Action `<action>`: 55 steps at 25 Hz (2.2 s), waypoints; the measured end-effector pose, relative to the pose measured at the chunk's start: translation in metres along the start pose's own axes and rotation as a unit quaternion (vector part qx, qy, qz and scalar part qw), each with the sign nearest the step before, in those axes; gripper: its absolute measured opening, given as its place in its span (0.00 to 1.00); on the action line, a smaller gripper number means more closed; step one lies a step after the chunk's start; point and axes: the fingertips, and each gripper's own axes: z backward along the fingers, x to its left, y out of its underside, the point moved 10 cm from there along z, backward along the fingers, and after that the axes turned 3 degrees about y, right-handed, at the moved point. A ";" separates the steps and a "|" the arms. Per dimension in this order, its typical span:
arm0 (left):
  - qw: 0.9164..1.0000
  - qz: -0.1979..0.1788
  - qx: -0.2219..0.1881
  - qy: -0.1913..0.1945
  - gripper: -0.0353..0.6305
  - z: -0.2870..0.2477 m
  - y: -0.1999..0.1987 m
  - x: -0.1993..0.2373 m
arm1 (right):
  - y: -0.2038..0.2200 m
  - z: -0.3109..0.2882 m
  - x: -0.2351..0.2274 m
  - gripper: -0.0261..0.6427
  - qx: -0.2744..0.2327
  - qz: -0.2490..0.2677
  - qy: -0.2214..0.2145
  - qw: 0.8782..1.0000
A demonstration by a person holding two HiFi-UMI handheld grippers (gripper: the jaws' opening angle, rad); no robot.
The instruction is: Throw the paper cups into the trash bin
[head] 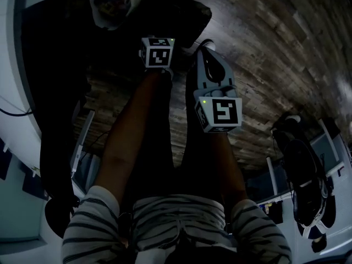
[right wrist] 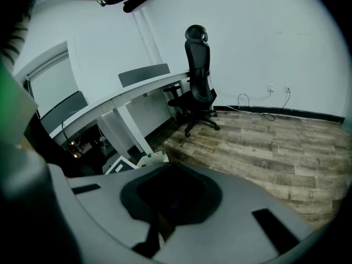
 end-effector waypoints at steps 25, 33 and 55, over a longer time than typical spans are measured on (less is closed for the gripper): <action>0.990 0.029 -0.135 -0.003 0.09 0.169 -0.072 -0.018 | -0.081 0.059 0.036 0.05 -0.026 0.051 -0.024 0.998; 0.982 0.010 -0.186 -0.002 0.09 0.242 -0.114 -0.041 | -0.126 0.087 0.033 0.05 -0.045 0.055 -0.036 0.997; 0.948 0.006 -0.319 0.003 0.09 0.431 -0.133 -0.079 | -0.209 0.183 0.084 0.05 -0.119 0.094 -0.058 0.987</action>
